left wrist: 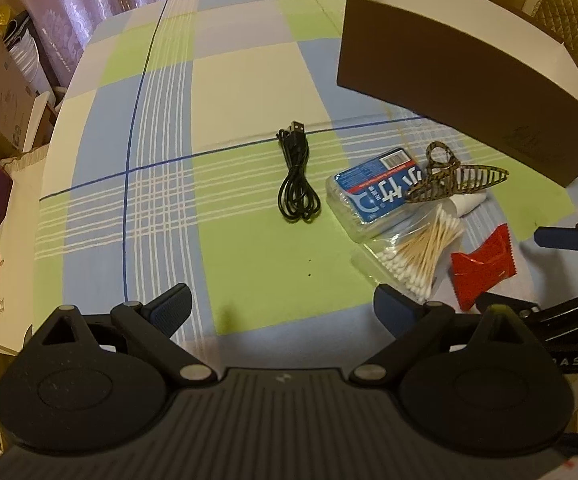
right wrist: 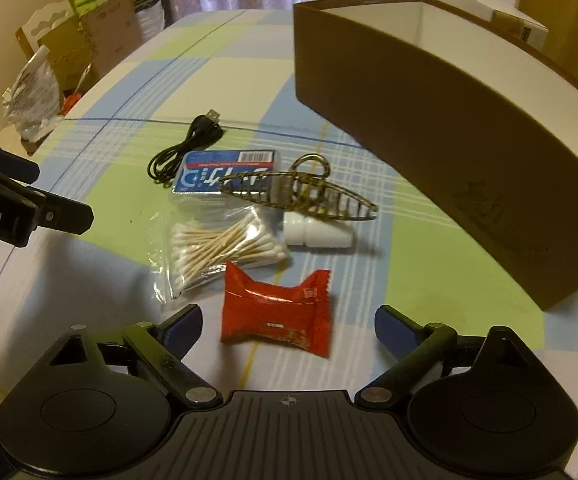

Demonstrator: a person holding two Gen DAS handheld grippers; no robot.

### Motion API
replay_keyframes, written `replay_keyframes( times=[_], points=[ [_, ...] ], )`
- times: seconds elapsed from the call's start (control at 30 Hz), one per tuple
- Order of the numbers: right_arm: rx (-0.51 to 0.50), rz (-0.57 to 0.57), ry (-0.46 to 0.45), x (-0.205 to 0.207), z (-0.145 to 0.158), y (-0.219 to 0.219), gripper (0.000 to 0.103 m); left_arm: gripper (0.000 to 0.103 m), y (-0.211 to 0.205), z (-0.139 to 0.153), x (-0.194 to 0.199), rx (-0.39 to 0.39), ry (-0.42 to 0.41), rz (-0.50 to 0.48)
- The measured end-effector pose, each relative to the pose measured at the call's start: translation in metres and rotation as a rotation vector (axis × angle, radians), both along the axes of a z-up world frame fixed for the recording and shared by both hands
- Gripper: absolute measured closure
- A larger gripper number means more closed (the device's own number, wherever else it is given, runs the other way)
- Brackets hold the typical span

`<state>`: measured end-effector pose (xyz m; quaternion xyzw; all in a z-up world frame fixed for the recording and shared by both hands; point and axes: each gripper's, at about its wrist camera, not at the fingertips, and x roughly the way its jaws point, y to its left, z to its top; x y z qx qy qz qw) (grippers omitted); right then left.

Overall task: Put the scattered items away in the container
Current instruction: 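Grasp the red candy packet with the right gripper while the left gripper grasps the black cable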

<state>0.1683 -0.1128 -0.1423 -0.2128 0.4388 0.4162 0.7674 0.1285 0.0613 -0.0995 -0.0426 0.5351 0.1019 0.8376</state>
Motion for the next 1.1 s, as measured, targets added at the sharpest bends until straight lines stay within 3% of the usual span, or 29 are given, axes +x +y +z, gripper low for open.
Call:
replay_keyframes(
  times=[0.1,0.23,0.33,0.4,0.83,1.1],
  points=[
    [-0.009,0.016,-0.024,-0.003,-0.006,0.005,0.02,0.007,0.002,-0.003,0.0,-0.001,0.007,0.004],
    [-0.009,0.03,-0.023,-0.004,-0.013,0.008,0.039,0.007,0.005,-0.006,0.001,-0.002,0.014,0.008],
    [-0.008,0.042,-0.043,-0.005,-0.014,0.007,0.043,0.007,0.008,-0.008,0.002,-0.001,0.017,0.008],
    [-0.005,0.044,-0.048,-0.004,-0.012,0.006,0.053,0.007,0.009,-0.009,0.004,0.0,0.017,0.006],
    [-0.015,-0.131,-0.045,0.032,0.005,-0.034,0.054,0.01,0.024,-0.014,0.034,0.029,-0.05,-0.042],
    [-0.017,-0.196,-0.042,0.046,0.009,-0.052,0.054,0.032,0.038,-0.024,0.084,-0.021,-0.097,-0.1]
  ],
)
